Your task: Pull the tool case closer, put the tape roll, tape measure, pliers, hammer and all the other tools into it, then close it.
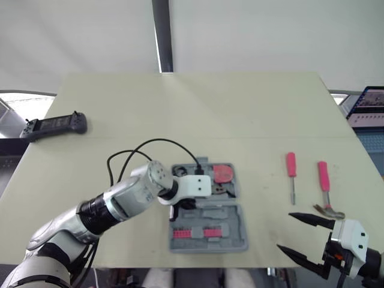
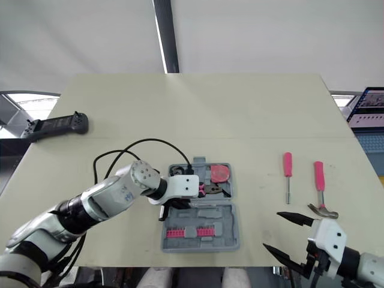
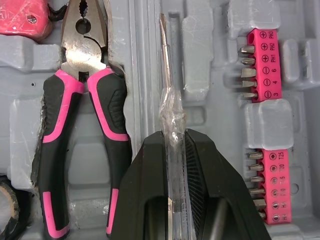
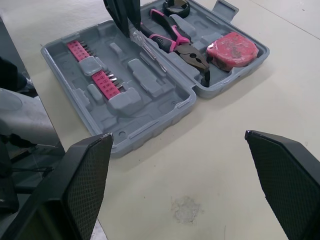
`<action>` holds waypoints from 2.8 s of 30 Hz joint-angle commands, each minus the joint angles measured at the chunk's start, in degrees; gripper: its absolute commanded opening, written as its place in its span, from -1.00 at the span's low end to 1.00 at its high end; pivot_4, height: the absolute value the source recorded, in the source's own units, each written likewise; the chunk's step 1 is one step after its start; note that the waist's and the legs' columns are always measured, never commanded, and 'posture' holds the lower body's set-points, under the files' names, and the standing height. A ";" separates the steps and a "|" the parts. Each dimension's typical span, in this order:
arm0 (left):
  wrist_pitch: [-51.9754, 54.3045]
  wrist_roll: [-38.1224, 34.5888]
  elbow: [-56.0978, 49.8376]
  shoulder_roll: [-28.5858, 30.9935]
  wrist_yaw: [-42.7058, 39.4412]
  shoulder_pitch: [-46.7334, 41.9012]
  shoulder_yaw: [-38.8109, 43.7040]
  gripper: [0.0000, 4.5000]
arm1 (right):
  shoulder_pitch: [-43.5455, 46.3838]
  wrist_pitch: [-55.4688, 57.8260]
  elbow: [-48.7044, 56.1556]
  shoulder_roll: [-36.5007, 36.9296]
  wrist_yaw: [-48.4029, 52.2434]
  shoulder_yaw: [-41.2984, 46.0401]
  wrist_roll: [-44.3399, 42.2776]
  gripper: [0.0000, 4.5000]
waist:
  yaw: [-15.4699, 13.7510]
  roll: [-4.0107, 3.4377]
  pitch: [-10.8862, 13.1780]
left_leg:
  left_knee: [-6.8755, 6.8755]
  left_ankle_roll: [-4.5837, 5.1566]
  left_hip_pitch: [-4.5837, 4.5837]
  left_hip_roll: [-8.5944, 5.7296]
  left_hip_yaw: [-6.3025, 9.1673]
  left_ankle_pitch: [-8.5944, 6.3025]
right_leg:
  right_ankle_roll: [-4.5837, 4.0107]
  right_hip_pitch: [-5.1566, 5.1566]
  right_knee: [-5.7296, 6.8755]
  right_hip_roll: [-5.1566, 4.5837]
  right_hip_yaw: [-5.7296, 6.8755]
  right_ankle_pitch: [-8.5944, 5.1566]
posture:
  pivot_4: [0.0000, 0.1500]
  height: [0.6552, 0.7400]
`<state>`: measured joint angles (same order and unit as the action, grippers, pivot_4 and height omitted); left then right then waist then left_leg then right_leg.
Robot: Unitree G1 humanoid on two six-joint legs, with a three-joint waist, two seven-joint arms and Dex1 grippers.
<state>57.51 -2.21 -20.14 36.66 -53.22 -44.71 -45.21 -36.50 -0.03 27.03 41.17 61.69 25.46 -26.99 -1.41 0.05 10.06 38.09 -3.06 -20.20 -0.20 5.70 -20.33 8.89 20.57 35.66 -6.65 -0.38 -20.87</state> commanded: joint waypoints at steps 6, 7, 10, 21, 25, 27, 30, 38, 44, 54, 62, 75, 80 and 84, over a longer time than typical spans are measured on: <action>-0.63 1.20 -0.97 -0.72 -0.46 -0.27 -0.91 -0.99 | -0.39 -0.84 1.24 -0.46 0.13 0.85 -0.33 1.00 | 0.04 0.00 0.00 | 0.00 0.00 0.01 0.00 0.00 0.00 | 0.00 0.00 0.01 0.00 0.00 0.00 | 1.00 1.00; -0.68 1.28 -0.81 -0.77 -0.45 -0.28 -0.97 -0.99 | -0.37 -0.82 1.25 -0.46 0.09 0.84 -0.30 1.00 | 0.05 0.00 0.00 | 0.00 0.00 0.00 0.00 -0.01 0.00 | 0.00 0.00 0.01 0.00 0.00 0.00 | 1.00 1.00; -0.77 1.42 -0.52 -0.87 -0.46 -0.15 -1.18 -0.99 | -0.32 -0.81 1.26 -0.48 -0.02 0.77 -0.13 1.00 | 0.02 0.00 0.00 | 0.00 0.00 0.01 0.00 0.00 0.00 | 0.00 0.00 0.01 0.00 0.00 0.00 | 1.00 1.00; -1.08 1.89 0.75 -2.09 0.00 -0.01 -1.80 -0.99 | -0.16 -0.59 1.52 -0.81 -0.56 0.52 0.33 1.00 | 0.02 0.00 0.00 | 0.02 0.00 0.00 0.00 0.00 0.00 | 0.00 0.00 0.04 0.00 0.00 0.00 | 1.00 1.00; -1.73 2.40 1.29 -2.05 -0.30 -0.19 -1.95 -0.99 | -0.51 -0.60 1.72 -1.01 -0.66 0.67 0.45 1.00 | 0.05 0.00 0.00 | 0.01 0.00 0.01 0.00 -0.01 0.00 | 0.00 0.00 0.05 0.00 0.00 0.00 | 1.00 1.00; -2.08 2.73 1.69 -2.06 -0.49 -0.30 -2.00 -0.99 | -0.64 -0.56 1.82 -1.17 -0.73 0.77 0.51 1.00 | 0.05 0.00 0.00 | 0.01 0.00 0.01 0.00 -0.01 0.00 | 0.00 0.00 0.05 0.00 0.00 0.00 | 1.00 1.00; -2.40 3.07 2.20 -2.16 -0.69 -0.43 -2.08 -0.99 | -0.68 -0.47 1.93 -1.34 -0.83 0.79 0.55 1.00 | 0.03 0.00 0.00 | 0.02 0.00 0.01 0.00 0.00 0.00 | 0.00 0.00 0.05 0.00 0.00 0.00 | 1.00 1.00; 0.01 2.53 1.73 -2.44 -1.82 -1.09 -1.23 -0.53 | -0.75 -0.44 1.91 -1.55 -0.85 0.82 0.48 1.00 | 0.05 0.00 0.00 | 0.03 0.00 0.01 0.00 0.00 0.00 | 0.00 0.00 0.08 0.00 0.00 0.00 | 1.00 1.00; 5.13 0.74 -2.08 -2.64 -1.24 -1.59 2.83 0.28 | -0.48 -0.34 1.65 -1.42 -0.76 0.68 0.42 1.00 | 0.07 0.00 0.00 | 0.05 0.00 0.01 0.00 0.00 0.00 | 0.00 0.00 0.12 0.00 0.00 0.00 | 1.00 1.00; 4.77 -4.89 -5.66 -2.57 2.25 4.66 16.55 -0.99 | 0.05 0.05 1.60 -1.24 -0.44 0.45 -0.12 1.00 | 0.08 0.00 0.00 | 0.05 0.00 0.02 0.00 0.01 0.00 | 0.00 0.01 0.15 -0.01 0.00 0.00 | 1.00 1.00; -24.55 -8.27 -0.51 -2.86 1.87 20.83 28.46 -0.99 | 1.11 0.25 1.28 -1.13 -0.56 0.01 0.01 1.00 | 0.10 -0.11 -0.06 | 0.03 0.00 0.04 0.02 0.01 0.00 | 0.00 0.02 0.11 -0.02 0.01 0.00 | 1.00 1.00; -45.06 -2.02 13.03 -5.95 1.24 25.57 24.46 -0.99 | 1.25 0.56 1.52 -1.07 -0.64 0.71 0.08 1.00 | 0.09 -0.13 -0.08 | 0.05 0.00 0.06 -0.03 0.00 0.00 | 0.01 0.00 0.14 -0.04 0.02 0.01 | 1.00 1.00; -46.51 -0.45 15.55 -6.60 0.98 25.23 23.71 -0.99 | 0.80 0.70 1.83 -1.14 -0.78 1.04 0.06 1.00 | 0.08 -0.13 -0.08 | 0.05 0.00 0.06 -0.03 0.00 0.00 | 0.01 0.01 0.18 -0.05 0.02 0.01 | 1.00 1.00; -46.72 0.34 16.61 -7.03 0.68 25.10 23.47 -0.99 | 0.41 0.77 2.08 -1.21 -0.87 1.26 0.01 1.00 | 0.08 -0.13 -0.08 | 0.05 0.00 0.07 -0.03 0.00 0.00 | 0.01 0.01 0.18 -0.04 0.02 0.01 | 1.00 1.00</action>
<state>11.72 -2.21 -3.52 30.00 -52.21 -19.13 -21.46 -35.38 0.75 27.14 39.99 61.18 25.16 -26.05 -1.34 -0.08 9.97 38.14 -3.05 -20.14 -0.23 5.70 -20.33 8.90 20.58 35.84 -6.69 -0.36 -20.86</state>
